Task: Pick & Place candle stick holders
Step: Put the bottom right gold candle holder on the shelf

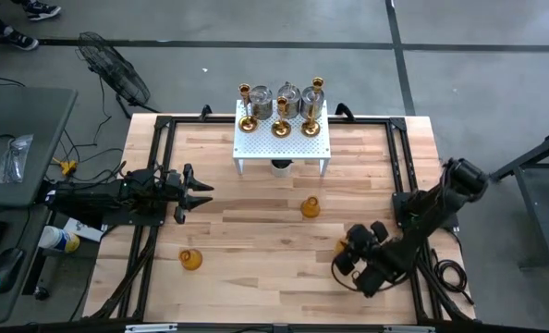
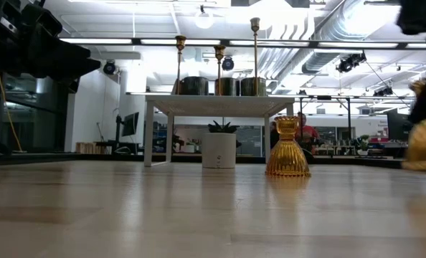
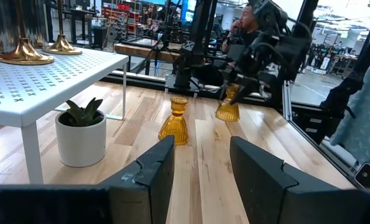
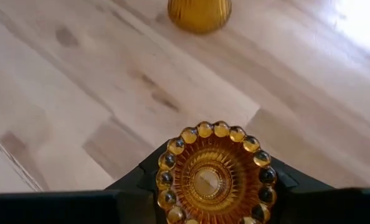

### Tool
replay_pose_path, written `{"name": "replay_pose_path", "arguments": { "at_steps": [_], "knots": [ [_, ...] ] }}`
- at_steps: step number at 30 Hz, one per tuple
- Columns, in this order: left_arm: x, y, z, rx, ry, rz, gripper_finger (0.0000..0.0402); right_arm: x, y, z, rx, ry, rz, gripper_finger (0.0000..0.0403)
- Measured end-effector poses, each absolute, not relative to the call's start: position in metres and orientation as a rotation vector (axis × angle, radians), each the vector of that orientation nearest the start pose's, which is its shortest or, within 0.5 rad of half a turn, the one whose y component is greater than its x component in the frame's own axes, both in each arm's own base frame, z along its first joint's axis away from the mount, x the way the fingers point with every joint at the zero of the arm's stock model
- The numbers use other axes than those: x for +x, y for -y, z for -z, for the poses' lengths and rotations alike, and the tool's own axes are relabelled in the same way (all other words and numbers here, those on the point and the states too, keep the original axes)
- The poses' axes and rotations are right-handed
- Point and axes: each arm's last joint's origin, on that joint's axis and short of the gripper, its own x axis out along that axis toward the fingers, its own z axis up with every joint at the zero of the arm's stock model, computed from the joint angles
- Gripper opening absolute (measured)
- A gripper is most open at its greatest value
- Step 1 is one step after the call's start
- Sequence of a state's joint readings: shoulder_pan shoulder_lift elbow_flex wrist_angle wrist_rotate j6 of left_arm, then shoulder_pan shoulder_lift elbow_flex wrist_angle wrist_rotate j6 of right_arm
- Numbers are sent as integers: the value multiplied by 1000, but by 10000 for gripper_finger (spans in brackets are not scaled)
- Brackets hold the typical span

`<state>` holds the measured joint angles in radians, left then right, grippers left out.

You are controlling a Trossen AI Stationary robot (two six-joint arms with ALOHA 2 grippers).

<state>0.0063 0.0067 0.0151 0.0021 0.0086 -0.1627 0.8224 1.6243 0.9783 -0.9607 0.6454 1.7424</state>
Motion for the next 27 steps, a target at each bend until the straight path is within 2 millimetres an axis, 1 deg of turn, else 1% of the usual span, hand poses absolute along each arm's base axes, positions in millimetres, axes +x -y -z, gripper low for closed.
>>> {"name": "replay_pose_path", "arguments": {
  "at_steps": [5,13,20,24,27],
  "knots": [
    [97,0,-168,-163,10,3,152,199,-158,-200,510,-828,775,135],
    [97,0,-168,-163,10,3,152,207,-110,-238,567,-826,749,135],
    [97,0,-168,-163,10,3,152,210,-69,-263,585,-766,743,135],
    [97,0,-168,-163,10,3,152,216,-48,-274,606,-715,718,135],
    [97,0,-168,-163,10,3,152,223,-32,-287,612,-685,716,135]
  ]
}}
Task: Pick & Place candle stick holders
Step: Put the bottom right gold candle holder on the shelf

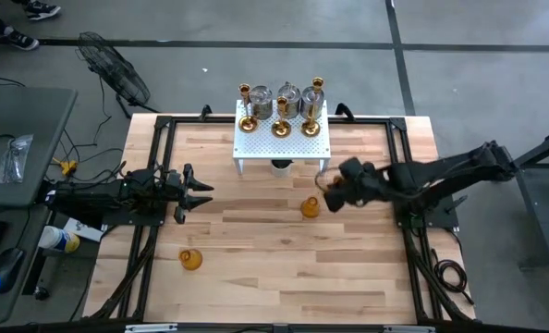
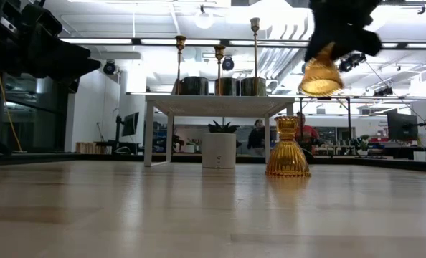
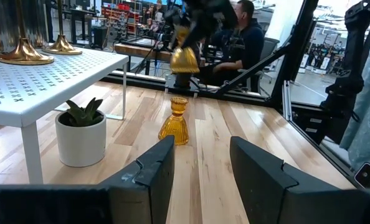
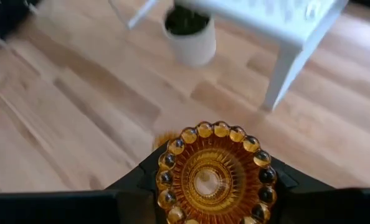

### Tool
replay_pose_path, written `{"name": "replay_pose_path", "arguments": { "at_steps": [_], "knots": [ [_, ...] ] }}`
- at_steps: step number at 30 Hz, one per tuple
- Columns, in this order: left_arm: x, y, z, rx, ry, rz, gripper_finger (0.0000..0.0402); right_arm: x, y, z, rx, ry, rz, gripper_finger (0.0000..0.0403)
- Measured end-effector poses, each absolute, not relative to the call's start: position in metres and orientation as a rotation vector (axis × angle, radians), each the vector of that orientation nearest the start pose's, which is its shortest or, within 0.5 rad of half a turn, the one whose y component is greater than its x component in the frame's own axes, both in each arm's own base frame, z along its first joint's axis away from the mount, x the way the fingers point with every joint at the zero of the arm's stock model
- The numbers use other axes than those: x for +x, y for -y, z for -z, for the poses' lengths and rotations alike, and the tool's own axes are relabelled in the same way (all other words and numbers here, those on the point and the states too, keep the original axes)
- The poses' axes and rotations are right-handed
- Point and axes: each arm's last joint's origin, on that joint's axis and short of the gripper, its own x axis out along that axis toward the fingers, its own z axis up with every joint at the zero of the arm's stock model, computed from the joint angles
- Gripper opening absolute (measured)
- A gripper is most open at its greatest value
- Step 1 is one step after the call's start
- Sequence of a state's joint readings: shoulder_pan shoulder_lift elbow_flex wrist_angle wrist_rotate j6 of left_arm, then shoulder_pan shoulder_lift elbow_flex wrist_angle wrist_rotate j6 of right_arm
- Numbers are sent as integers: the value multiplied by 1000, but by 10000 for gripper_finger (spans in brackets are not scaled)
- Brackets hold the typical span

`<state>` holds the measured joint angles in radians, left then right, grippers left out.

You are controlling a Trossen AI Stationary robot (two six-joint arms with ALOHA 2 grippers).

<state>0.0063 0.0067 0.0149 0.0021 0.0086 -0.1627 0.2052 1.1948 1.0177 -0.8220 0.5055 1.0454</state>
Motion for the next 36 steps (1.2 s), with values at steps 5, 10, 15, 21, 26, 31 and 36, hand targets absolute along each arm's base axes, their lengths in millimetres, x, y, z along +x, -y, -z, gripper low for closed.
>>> {"name": "replay_pose_path", "arguments": {
  "at_steps": [5,10,15,21,26,31,36],
  "knots": [
    [97,0,-168,-163,10,3,152,234,-8,-318,591,-614,728,135],
    [97,0,-168,-163,10,3,152,236,17,-341,585,-535,774,135],
    [97,0,-168,-163,10,3,152,243,39,-347,608,-485,774,136],
    [97,0,-168,-162,10,3,152,269,54,-347,596,-510,767,136],
    [97,0,-168,-163,10,3,152,290,62,-343,593,-571,834,136],
    [97,0,-168,-163,9,3,152,305,67,-333,609,-625,973,136],
    [97,0,-168,-163,9,3,152,315,72,-321,636,-626,1045,136]
  ]
}}
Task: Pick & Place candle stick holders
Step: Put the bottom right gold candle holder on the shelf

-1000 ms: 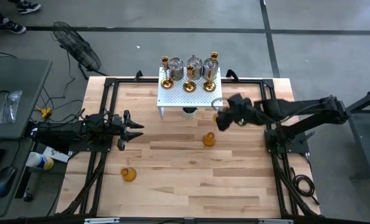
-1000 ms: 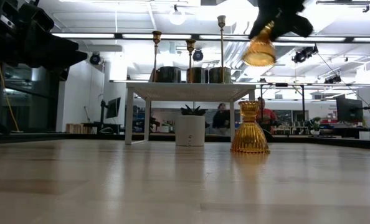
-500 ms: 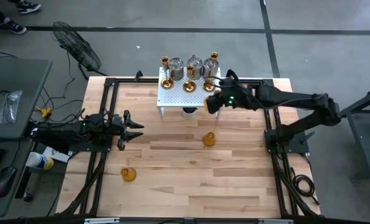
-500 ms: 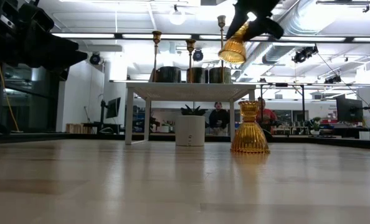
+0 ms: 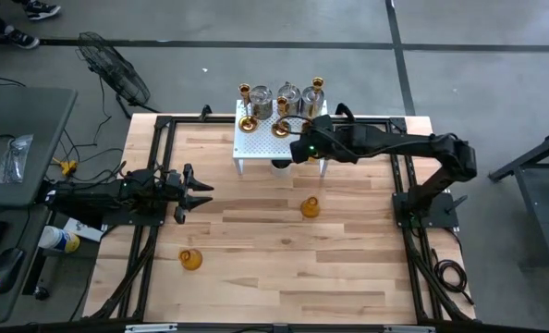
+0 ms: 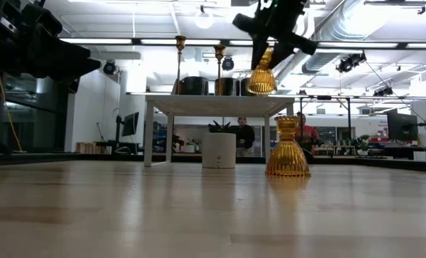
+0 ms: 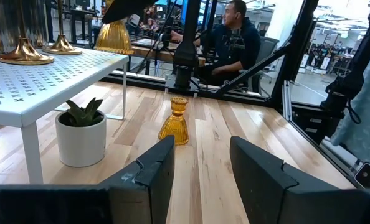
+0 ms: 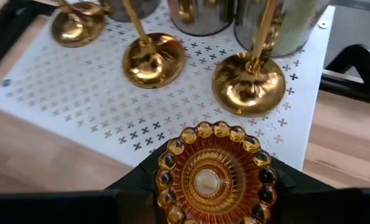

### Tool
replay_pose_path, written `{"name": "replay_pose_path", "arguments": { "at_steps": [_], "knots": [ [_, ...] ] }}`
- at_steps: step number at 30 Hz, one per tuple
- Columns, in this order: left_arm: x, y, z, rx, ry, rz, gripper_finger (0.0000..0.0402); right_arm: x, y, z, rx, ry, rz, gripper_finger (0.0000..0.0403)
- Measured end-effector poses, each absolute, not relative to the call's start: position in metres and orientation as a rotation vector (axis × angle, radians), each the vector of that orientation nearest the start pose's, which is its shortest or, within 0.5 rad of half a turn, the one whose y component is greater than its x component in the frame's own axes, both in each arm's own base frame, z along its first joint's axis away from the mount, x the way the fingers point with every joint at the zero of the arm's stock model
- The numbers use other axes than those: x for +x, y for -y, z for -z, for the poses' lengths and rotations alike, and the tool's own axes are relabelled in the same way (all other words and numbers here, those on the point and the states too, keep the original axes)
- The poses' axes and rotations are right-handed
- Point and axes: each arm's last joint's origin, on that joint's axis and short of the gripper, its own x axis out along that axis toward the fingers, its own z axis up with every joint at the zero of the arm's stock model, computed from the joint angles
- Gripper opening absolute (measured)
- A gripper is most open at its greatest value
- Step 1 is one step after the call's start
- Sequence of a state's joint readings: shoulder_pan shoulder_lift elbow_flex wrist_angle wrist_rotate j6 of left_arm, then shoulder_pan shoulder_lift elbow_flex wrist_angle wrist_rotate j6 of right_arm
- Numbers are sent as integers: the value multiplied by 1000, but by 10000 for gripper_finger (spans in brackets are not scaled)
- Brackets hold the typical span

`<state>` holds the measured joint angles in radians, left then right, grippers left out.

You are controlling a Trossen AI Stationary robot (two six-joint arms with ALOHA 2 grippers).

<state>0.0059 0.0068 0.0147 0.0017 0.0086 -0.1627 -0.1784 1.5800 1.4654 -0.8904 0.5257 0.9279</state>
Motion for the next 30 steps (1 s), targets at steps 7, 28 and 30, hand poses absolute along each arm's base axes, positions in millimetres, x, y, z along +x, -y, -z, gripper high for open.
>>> {"name": "replay_pose_path", "arguments": {
  "at_steps": [7,28,30],
  "knots": [
    [97,0,-168,-163,10,3,152,319,79,-314,620,-605,1112,136],
    [97,0,-168,-163,9,3,152,317,94,-311,636,-610,1147,136],
    [97,0,-168,-163,10,3,152,316,95,-311,638,-610,1151,136]
  ]
}}
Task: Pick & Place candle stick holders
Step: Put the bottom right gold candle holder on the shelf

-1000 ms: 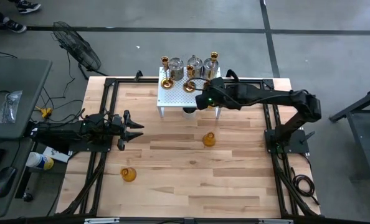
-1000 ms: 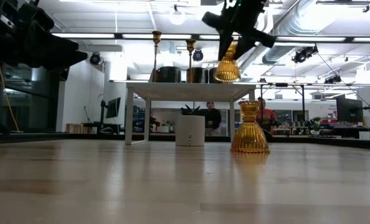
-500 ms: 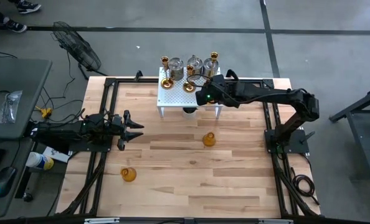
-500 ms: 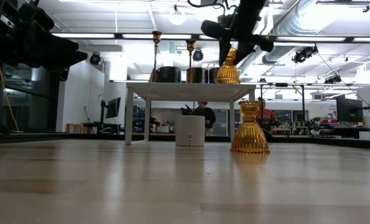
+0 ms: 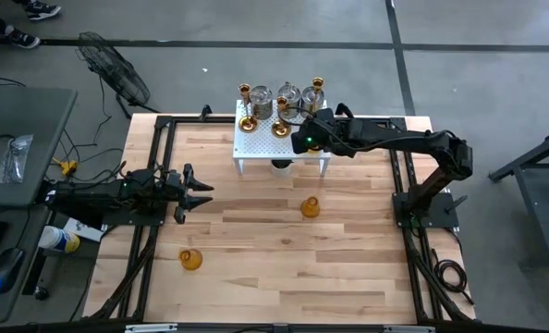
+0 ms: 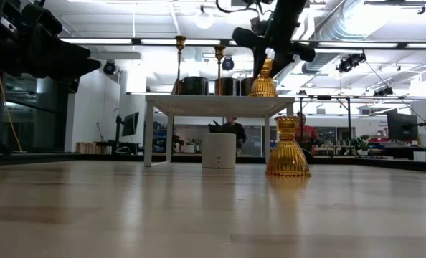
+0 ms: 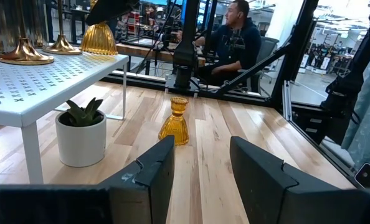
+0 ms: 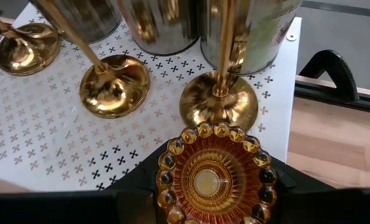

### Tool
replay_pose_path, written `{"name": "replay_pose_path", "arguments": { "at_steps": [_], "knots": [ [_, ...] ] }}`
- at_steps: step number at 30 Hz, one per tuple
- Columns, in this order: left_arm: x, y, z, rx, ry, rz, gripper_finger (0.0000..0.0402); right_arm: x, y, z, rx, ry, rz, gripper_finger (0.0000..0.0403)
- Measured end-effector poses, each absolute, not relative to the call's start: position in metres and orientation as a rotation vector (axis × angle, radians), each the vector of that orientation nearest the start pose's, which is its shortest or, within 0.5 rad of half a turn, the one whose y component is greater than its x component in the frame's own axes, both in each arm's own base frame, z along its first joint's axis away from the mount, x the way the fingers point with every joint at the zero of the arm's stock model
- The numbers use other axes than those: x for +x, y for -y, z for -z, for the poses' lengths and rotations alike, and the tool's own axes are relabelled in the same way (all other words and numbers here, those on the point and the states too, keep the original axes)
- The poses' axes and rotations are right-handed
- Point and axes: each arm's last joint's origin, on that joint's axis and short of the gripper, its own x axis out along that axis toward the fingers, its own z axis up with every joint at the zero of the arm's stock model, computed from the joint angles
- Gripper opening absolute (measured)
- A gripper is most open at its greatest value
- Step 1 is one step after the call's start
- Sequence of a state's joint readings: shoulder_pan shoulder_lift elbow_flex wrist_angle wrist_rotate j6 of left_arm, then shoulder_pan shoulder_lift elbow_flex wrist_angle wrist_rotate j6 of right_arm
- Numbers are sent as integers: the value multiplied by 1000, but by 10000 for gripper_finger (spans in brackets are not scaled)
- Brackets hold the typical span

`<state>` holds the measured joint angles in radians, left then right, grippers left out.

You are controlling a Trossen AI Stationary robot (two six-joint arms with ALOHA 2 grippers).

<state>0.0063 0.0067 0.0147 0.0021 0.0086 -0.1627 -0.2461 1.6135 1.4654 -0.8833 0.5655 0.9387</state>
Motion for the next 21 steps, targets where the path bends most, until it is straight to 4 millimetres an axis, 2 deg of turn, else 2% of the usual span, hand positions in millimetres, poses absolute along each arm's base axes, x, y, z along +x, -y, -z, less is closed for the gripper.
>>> {"name": "replay_pose_path", "arguments": {
  "at_steps": [8,21],
  "knots": [
    [97,0,-168,-163,10,3,152,322,98,-304,603,-648,1134,137],
    [97,0,-168,-163,9,3,152,326,98,-305,625,-632,1096,137]
  ]
}}
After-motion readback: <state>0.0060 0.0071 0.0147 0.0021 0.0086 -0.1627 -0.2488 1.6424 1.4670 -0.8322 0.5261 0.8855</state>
